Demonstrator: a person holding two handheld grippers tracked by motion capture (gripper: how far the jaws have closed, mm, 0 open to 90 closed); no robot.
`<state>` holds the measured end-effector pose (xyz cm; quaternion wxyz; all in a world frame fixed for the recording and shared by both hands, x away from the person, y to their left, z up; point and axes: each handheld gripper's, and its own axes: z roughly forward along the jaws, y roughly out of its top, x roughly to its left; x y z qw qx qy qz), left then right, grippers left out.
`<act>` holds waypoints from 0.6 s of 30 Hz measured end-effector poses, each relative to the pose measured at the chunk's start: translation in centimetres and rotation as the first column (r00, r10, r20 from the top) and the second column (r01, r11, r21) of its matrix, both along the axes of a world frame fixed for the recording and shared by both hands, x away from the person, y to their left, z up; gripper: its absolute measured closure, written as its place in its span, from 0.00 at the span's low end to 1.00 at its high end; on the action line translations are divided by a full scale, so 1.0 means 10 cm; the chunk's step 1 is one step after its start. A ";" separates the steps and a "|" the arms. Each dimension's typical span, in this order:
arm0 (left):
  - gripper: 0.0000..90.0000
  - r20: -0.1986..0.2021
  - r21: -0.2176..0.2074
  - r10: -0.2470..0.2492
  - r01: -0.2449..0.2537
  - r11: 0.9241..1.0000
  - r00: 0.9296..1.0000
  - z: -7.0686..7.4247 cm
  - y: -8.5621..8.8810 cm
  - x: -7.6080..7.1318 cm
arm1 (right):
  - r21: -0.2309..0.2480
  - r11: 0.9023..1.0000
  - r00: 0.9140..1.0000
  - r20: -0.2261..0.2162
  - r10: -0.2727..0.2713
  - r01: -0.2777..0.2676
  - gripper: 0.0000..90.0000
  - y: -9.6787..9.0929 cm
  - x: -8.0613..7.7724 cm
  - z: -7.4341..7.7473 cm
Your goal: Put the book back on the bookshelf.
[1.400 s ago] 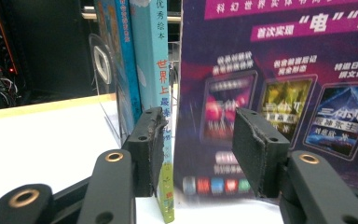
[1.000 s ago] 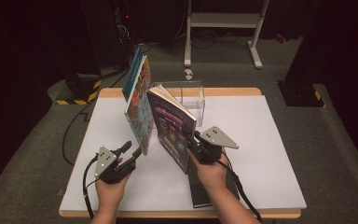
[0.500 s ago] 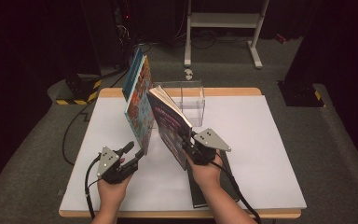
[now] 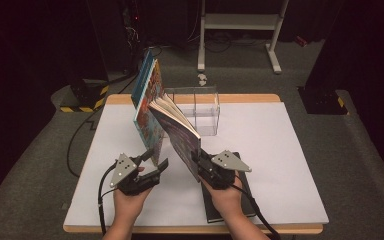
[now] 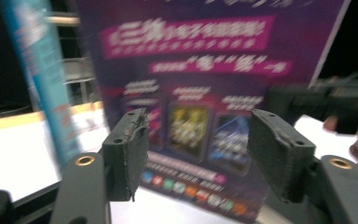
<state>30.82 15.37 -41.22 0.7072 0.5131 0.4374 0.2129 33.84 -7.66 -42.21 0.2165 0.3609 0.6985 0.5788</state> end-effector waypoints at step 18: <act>0.28 0.008 0.000 -0.096 0.096 0.995 0.995 0.30 -0.66 0.20 | -0.013 0.997 0.996 -0.047 0.082 -0.082 0.77 -0.01 -0.06 -0.13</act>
